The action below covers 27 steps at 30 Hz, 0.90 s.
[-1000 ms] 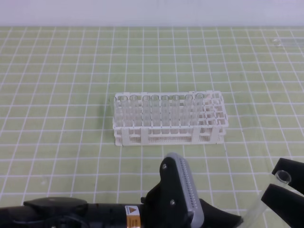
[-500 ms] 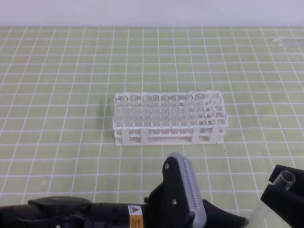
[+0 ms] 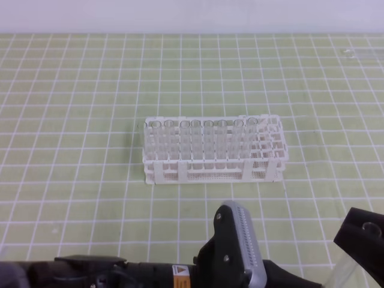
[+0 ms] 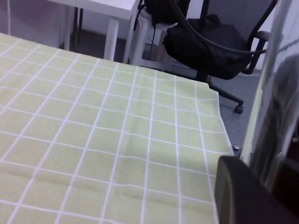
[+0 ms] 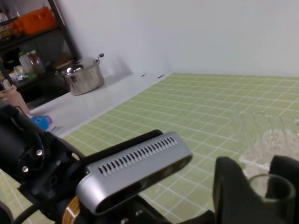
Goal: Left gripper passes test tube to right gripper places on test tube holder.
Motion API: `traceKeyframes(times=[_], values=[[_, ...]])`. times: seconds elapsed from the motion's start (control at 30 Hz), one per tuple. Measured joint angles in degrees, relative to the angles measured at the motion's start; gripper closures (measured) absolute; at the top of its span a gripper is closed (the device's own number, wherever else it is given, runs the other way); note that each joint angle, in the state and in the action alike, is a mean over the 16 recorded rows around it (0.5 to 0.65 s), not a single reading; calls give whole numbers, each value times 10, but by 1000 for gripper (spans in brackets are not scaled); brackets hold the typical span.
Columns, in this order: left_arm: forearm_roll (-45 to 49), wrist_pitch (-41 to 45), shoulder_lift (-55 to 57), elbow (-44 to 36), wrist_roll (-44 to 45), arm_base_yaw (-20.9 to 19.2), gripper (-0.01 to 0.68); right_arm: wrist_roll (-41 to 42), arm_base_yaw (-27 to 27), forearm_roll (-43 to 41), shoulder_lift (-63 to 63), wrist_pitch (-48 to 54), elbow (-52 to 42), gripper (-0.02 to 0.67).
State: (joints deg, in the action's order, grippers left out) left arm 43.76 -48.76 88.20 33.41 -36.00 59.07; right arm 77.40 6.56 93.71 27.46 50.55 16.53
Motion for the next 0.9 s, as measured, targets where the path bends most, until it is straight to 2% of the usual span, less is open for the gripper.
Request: traceKeyframes(times=[0.3,0.63,0.9], values=[[-17,-1,2,1,15,0,620,2,0,-22,0,-7,2,504],[-25,-7,2,10,18,0,644,2,0,-29,0,-12,3,505],[-25,-12,1,15,20,0,644,1,0,-31,0,-9,2,462]])
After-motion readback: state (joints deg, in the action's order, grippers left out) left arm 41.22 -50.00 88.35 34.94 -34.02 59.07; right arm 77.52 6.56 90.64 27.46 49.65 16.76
